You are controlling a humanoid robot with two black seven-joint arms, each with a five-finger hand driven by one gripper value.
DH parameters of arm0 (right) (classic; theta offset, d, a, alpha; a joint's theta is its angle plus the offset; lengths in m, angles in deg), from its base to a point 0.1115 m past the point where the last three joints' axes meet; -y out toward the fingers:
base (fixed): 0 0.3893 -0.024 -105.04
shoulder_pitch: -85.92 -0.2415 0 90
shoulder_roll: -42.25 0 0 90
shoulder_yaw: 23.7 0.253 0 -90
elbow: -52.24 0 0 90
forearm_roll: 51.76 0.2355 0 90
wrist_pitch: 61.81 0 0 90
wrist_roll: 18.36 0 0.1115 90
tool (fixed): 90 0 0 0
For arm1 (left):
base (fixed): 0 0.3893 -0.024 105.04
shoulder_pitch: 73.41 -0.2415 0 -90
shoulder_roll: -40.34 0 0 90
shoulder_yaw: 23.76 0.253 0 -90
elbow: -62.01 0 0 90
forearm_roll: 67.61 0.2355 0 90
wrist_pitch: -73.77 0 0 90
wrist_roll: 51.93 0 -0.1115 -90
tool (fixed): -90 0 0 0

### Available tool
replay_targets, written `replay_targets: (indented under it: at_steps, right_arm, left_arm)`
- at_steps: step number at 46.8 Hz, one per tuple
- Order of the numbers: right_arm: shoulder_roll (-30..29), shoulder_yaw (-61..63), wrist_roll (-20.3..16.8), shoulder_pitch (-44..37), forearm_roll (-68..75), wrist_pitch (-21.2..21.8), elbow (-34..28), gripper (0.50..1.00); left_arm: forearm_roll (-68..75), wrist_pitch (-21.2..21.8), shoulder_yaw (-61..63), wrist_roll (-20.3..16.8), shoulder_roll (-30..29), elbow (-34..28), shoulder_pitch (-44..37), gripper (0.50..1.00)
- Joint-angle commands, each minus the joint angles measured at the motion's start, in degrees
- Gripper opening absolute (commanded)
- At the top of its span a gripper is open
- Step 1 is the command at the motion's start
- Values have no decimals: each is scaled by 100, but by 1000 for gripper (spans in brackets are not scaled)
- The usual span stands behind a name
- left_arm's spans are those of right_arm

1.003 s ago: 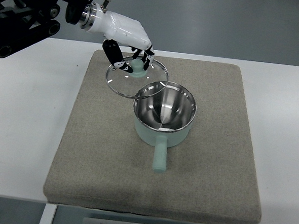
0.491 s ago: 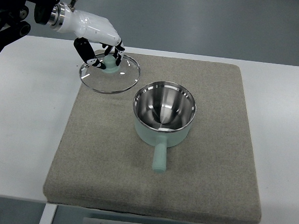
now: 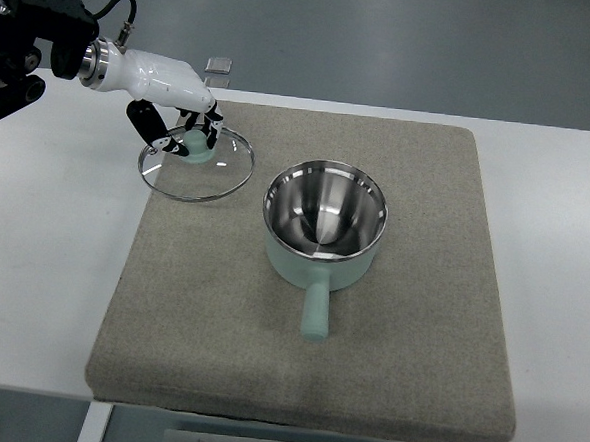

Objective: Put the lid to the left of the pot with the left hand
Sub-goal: 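Lower the glass lid onto the pad beside the pot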

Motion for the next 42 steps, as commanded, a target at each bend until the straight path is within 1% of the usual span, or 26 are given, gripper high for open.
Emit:
replay_targets:
  at_steps: [1,11,21,27,33,42]
  right_arm:
    - [0,0,0,0,0,1,0,924]
    - [0,0,0,0,0,1,0,924]
    - [0,0,0,0,0,1,0,924]
    - [0,0,0,0,0,-7,0,924]
    - [0,0,0,0,0,1,0,924]
    - [0,0,0,0,0,1,0,924]
  left_arm:
    - [0,7,-1,-1,9,-30,-85,500]
    - [-9,59,-10,-1,26,-39,-217,500]
    - [-53,288,-10,-1,35,-127,-296,500]
    - [-61,340,-10,-1,61,-127,-358,500]
    - [-61,525,-10,-1,96,-267,-428,500]
    - [-97,543,-10,-1,149,-364,-454,500]
